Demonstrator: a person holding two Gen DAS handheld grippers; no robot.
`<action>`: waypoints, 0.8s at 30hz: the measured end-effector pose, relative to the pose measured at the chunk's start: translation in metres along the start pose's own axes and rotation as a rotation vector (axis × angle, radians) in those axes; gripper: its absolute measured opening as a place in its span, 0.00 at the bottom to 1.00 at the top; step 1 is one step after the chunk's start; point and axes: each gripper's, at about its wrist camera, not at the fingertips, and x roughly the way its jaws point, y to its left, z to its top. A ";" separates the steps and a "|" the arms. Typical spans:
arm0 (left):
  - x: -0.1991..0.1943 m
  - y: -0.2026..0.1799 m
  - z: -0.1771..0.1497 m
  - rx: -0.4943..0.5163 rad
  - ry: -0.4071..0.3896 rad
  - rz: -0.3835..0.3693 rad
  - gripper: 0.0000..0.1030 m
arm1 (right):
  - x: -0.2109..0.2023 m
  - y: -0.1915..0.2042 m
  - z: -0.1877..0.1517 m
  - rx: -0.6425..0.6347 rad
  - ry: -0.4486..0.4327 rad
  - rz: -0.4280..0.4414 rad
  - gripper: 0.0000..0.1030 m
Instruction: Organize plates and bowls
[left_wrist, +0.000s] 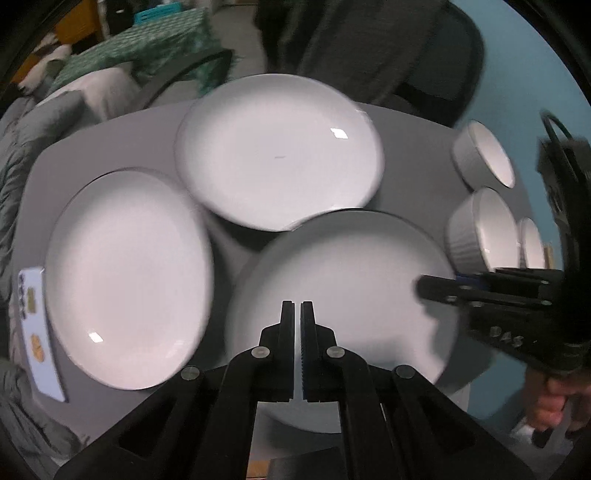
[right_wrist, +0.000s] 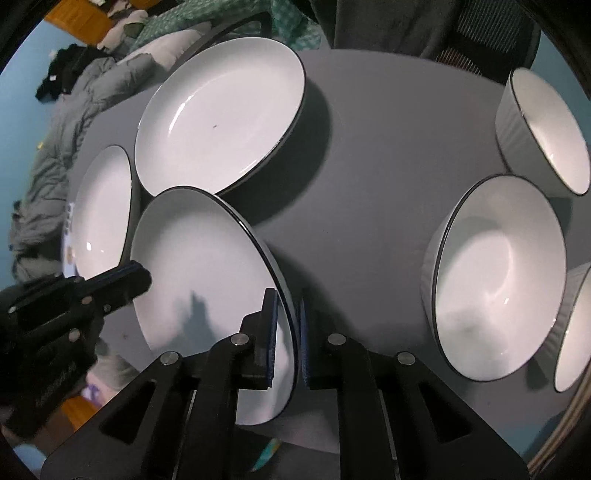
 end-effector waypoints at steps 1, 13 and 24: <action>-0.001 0.008 -0.004 -0.028 0.001 -0.001 0.05 | 0.003 -0.002 -0.003 -0.013 0.007 -0.007 0.10; 0.002 0.048 -0.042 -0.127 -0.010 0.021 0.49 | 0.005 -0.007 0.006 -0.012 0.042 0.007 0.13; 0.015 0.040 -0.060 -0.174 0.039 -0.038 0.52 | 0.014 0.006 0.018 -0.056 0.051 -0.011 0.13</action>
